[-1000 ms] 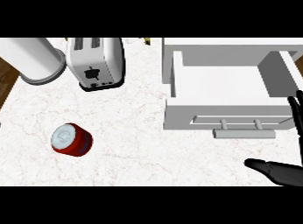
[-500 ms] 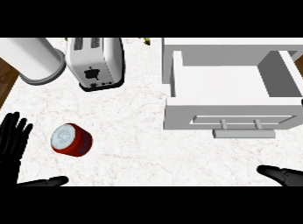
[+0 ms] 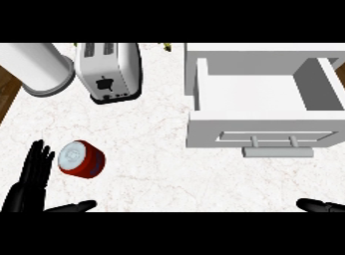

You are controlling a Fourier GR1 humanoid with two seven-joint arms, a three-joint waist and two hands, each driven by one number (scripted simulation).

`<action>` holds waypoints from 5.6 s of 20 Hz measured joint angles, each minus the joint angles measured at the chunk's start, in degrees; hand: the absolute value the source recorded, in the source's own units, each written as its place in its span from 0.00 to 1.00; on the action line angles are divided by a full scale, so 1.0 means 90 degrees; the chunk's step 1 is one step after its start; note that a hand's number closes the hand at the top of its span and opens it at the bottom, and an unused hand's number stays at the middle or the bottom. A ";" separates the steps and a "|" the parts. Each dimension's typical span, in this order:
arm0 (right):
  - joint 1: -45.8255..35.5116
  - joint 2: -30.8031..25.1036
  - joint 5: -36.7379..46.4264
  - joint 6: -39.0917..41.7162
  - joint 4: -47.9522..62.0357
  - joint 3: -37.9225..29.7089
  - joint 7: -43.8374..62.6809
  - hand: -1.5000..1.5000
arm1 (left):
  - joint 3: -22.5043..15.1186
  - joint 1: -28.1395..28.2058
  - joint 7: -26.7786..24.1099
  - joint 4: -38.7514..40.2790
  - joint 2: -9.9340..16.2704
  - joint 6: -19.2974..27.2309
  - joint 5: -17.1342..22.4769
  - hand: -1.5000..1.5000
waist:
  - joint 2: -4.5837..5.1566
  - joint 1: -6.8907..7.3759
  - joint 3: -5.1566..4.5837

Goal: Pick up the can, place it into the drawer and close the drawer

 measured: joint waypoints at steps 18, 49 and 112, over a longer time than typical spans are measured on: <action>0.0013 -0.0049 -0.0300 0.0285 -0.0507 -0.0509 0.0509 0.00 | 0.0662 -0.1206 -0.1695 0.3278 0.0224 0.0130 0.0161 0.00 | 0.0004 -0.0008 0.0000; -0.0389 -0.0026 -0.0178 0.0375 -0.0755 -0.0775 0.1010 0.00 | 0.0853 -0.3865 -0.3405 0.7364 0.0972 -0.0903 0.0603 1.00 | 0.0002 -0.0025 0.0003; -0.0876 -0.0146 0.0012 0.0264 -0.0822 -0.0899 0.1169 0.00 | -0.1933 -1.1305 0.1645 0.7576 -0.0049 0.2830 0.2062 1.00 | 0.0079 -0.0359 0.0012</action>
